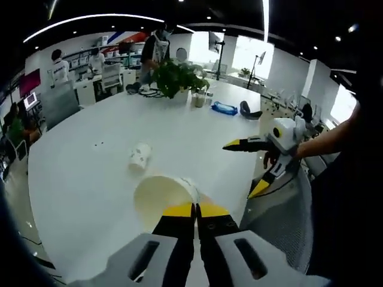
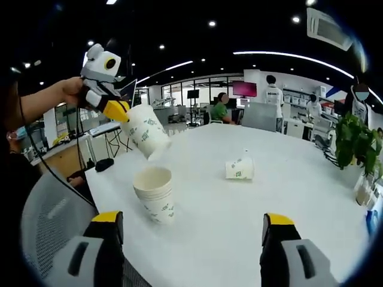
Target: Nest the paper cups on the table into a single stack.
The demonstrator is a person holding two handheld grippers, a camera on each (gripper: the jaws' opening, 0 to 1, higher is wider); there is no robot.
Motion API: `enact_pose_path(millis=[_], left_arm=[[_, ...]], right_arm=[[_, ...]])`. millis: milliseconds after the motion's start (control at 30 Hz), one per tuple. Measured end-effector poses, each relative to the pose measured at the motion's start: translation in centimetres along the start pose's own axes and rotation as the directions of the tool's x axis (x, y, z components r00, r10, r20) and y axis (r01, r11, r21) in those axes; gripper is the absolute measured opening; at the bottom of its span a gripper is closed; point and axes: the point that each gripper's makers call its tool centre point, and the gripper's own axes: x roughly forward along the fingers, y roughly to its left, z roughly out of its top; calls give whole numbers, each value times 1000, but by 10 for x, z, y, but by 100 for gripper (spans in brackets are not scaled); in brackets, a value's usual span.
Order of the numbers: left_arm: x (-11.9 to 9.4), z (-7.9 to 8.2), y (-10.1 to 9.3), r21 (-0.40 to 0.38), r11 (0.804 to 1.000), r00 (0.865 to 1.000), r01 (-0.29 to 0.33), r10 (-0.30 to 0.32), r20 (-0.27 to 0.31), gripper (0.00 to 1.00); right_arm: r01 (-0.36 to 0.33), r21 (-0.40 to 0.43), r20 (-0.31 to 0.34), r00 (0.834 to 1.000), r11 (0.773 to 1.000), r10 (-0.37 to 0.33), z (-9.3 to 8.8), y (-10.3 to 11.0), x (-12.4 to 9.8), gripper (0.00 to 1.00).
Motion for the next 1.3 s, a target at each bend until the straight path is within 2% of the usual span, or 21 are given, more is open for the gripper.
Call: enact_pose_path(millis=[433, 600, 800, 1167, 1300], left_arm=[[17, -18, -11, 32, 999, 997, 28, -26, -69, 0], [26, -28, -16, 81, 996, 992, 28, -18, -122, 0], [35, -34, -16, 127, 991, 987, 32, -12, -158, 0], [53, -40, -22, 190, 980, 979, 52, -13, -202, 1], [58, -45, -22, 186, 981, 978, 61, -22, -205, 4]], right_arm=[[9, 7, -1, 1000, 1000, -9, 0, -3, 0, 96], [12, 10, 0, 1000, 1000, -12, 0, -4, 0, 95], [14, 11, 0, 1000, 1000, -14, 0, -5, 0, 95], [19, 18, 3, 1000, 1000, -19, 1, -6, -1, 94], [19, 19, 3, 1000, 1000, -19, 1, -6, -1, 94]])
